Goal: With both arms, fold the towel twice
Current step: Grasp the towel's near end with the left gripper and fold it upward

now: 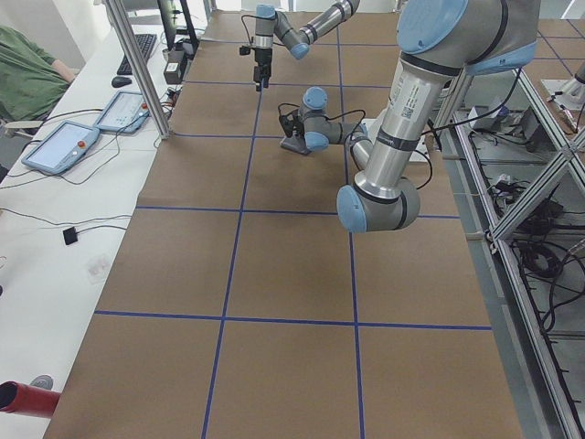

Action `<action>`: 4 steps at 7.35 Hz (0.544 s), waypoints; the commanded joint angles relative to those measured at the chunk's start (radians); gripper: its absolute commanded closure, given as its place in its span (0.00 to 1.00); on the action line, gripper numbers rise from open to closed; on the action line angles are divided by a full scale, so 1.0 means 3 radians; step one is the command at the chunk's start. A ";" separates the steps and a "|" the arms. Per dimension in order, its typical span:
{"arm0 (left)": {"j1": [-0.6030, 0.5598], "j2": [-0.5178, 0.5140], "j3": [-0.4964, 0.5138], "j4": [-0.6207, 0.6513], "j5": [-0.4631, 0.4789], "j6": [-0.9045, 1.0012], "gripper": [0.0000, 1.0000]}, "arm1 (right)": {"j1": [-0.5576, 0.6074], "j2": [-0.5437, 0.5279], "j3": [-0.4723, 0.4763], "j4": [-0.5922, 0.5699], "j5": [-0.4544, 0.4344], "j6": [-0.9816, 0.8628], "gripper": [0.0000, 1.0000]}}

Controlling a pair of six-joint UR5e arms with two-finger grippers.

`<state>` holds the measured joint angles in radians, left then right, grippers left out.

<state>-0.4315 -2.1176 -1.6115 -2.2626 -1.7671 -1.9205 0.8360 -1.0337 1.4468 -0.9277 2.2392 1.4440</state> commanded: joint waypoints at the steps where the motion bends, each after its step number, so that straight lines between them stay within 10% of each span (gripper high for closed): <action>1: -0.0044 -0.0043 0.0044 0.0000 0.0000 -0.0061 1.00 | 0.0000 -0.0001 -0.0021 0.0004 -0.0009 -0.0002 0.00; 4: -0.0172 -0.0084 0.0120 0.0000 -0.0005 -0.0082 1.00 | 0.0000 -0.0001 -0.0026 0.0004 -0.0009 -0.0007 0.00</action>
<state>-0.4708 -2.1332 -1.5886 -2.2626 -1.7681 -1.9415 0.8360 -1.0339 1.4396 -0.9265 2.2366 1.4421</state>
